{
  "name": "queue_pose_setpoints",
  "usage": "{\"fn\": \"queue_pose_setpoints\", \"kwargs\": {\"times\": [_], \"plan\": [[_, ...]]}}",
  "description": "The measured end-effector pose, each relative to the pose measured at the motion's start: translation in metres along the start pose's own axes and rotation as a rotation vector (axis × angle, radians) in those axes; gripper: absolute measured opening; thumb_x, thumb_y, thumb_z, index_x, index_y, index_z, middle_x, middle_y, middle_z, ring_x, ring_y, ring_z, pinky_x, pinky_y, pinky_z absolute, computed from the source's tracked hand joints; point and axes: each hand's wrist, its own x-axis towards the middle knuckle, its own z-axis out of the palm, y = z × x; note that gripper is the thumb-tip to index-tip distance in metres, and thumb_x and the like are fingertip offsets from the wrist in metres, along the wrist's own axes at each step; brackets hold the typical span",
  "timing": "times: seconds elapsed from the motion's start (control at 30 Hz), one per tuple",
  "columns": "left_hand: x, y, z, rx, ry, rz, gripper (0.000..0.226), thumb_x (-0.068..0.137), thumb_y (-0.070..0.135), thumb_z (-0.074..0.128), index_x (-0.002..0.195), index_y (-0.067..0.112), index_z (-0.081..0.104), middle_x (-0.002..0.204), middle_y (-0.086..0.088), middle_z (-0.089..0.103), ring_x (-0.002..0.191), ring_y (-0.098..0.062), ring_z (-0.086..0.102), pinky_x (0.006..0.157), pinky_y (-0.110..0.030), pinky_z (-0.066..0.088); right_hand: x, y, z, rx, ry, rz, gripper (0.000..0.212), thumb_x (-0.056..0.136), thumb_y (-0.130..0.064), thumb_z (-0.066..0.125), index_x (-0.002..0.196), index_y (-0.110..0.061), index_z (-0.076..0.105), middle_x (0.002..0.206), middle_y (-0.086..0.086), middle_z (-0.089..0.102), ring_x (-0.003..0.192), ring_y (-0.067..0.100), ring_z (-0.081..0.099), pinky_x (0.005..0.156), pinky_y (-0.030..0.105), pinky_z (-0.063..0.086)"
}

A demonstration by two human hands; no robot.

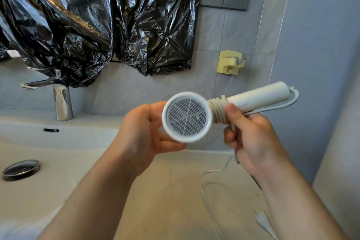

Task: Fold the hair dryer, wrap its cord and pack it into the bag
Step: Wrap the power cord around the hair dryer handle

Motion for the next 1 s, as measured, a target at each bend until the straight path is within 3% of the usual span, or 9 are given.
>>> {"fn": "queue_pose_setpoints", "kwargs": {"times": [0.1,0.17,0.27,0.33,0.4,0.57,0.77,0.9,1.0], "plan": [[-0.003,-0.004,0.003,0.383,-0.161,0.189,0.058,0.07,0.006,0.061,0.118,0.038,0.062,0.108,0.006,0.072,0.083,-0.019,0.069,0.073,-0.034,0.057,0.005,0.0,0.003,0.184,0.079,0.055,0.011,0.091,-0.02,0.059,0.085,-0.012,0.063,0.06,0.0,0.047,0.037,0.005,0.036,0.032,0.015,0.024],[-0.001,-0.01,0.008,0.662,-0.069,0.349,0.068,0.059,0.026,0.089,0.117,0.043,0.057,0.104,0.016,0.071,0.087,0.0,0.066,0.079,-0.024,0.053,0.004,0.001,0.004,0.17,0.073,0.111,0.014,0.092,-0.024,0.059,0.083,-0.013,0.063,0.062,0.001,0.048,0.037,0.004,0.036,0.031,0.014,0.024],[0.002,-0.012,0.013,0.511,0.117,0.534,0.05,0.056,0.039,0.087,0.101,0.033,0.067,0.093,0.013,0.074,0.084,-0.001,0.067,0.073,-0.024,0.055,-0.004,0.004,0.01,0.033,-0.059,0.155,0.019,0.091,-0.029,0.059,0.087,-0.011,0.066,0.065,0.008,0.065,0.039,0.007,0.039,0.032,0.015,0.027],[0.002,-0.01,0.01,0.261,0.158,0.492,0.038,0.061,0.041,0.08,0.094,0.027,0.069,0.085,0.001,0.073,0.078,-0.016,0.066,0.069,-0.043,0.056,-0.008,0.006,0.013,-0.034,-0.141,0.113,0.022,0.089,-0.03,0.059,0.093,-0.01,0.067,0.076,0.015,0.072,0.042,0.008,0.04,0.035,0.017,0.029],[0.003,-0.011,0.004,0.097,0.17,0.412,0.045,0.063,0.044,0.075,0.098,0.017,0.067,0.086,-0.009,0.069,0.078,-0.026,0.064,0.068,-0.05,0.054,-0.011,0.005,0.014,-0.063,-0.172,0.066,0.022,0.087,-0.028,0.061,0.097,-0.009,0.066,0.081,0.016,0.073,0.043,0.009,0.041,0.037,0.018,0.031],[0.002,-0.01,0.006,0.013,0.192,0.32,0.058,0.063,0.049,0.071,0.104,0.008,0.063,0.09,-0.015,0.065,0.08,-0.029,0.063,0.065,-0.042,0.054,-0.013,0.003,0.01,-0.031,-0.261,0.053,0.038,0.068,-0.033,0.067,0.102,-0.016,0.063,0.077,0.008,0.067,0.043,0.011,0.044,0.037,0.02,0.034],[-0.003,-0.007,0.01,-0.164,0.144,0.112,0.044,0.071,0.051,0.067,0.094,0.014,0.068,0.08,-0.008,0.07,0.07,-0.021,0.068,0.063,-0.036,0.056,-0.014,-0.001,0.004,-0.033,-0.396,-0.076,0.032,0.075,-0.021,0.076,0.101,-0.014,0.06,0.069,-0.007,0.058,0.047,0.011,0.047,0.042,0.02,0.036],[-0.004,-0.001,0.013,-0.189,0.132,-0.002,0.049,0.071,0.054,0.059,0.097,0.013,0.068,0.075,-0.007,0.072,0.064,-0.019,0.069,0.059,-0.033,0.056,-0.013,-0.004,-0.002,-0.149,-0.444,-0.158,0.027,0.077,-0.016,0.063,0.105,-0.013,0.06,0.067,-0.013,0.061,0.049,0.009,0.042,0.044,0.02,0.034],[-0.005,0.0,0.015,-0.234,0.149,-0.115,0.05,0.086,0.055,0.053,0.104,0.011,0.068,0.075,-0.01,0.072,0.059,-0.022,0.069,0.052,-0.031,0.058,-0.012,-0.004,-0.002,-0.124,-0.455,-0.169,0.028,0.076,-0.01,0.061,0.103,-0.007,0.058,0.07,-0.011,0.064,0.048,0.009,0.042,0.042,0.019,0.034]]}}
